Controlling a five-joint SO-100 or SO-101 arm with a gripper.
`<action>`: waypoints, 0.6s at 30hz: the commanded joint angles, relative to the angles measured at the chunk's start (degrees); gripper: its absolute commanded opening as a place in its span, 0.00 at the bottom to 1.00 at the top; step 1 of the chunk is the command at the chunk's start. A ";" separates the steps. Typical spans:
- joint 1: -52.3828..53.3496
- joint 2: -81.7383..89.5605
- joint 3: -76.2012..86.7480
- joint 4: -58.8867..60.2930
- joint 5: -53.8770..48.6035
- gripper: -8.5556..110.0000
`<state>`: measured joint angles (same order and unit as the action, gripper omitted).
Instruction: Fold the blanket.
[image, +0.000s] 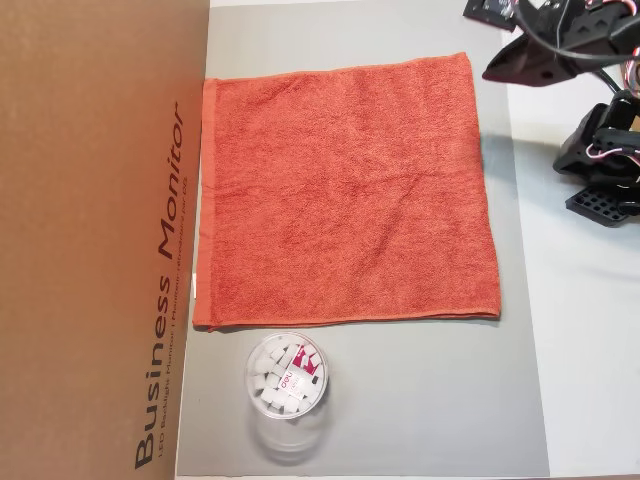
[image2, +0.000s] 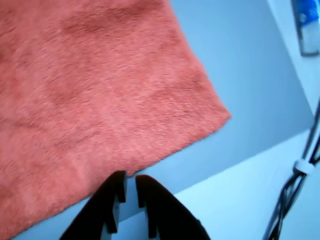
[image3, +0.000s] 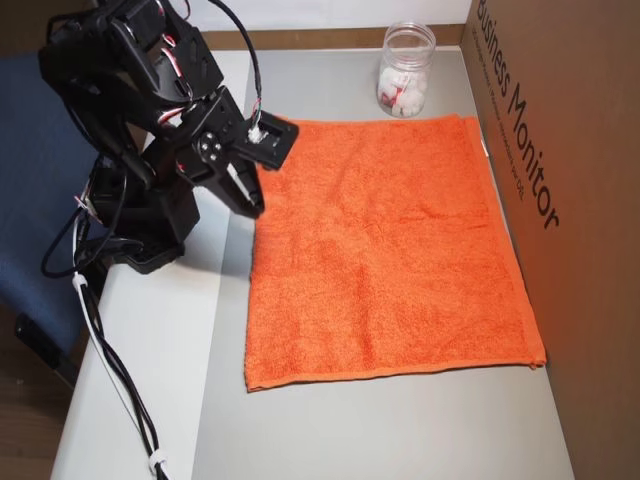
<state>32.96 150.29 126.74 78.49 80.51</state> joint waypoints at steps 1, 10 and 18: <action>5.10 -0.62 -3.34 0.00 0.18 0.07; 18.37 -3.16 -4.04 -0.18 1.58 0.07; 21.09 -9.58 -8.26 -0.88 16.26 0.12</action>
<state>53.70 142.56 122.43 78.40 92.72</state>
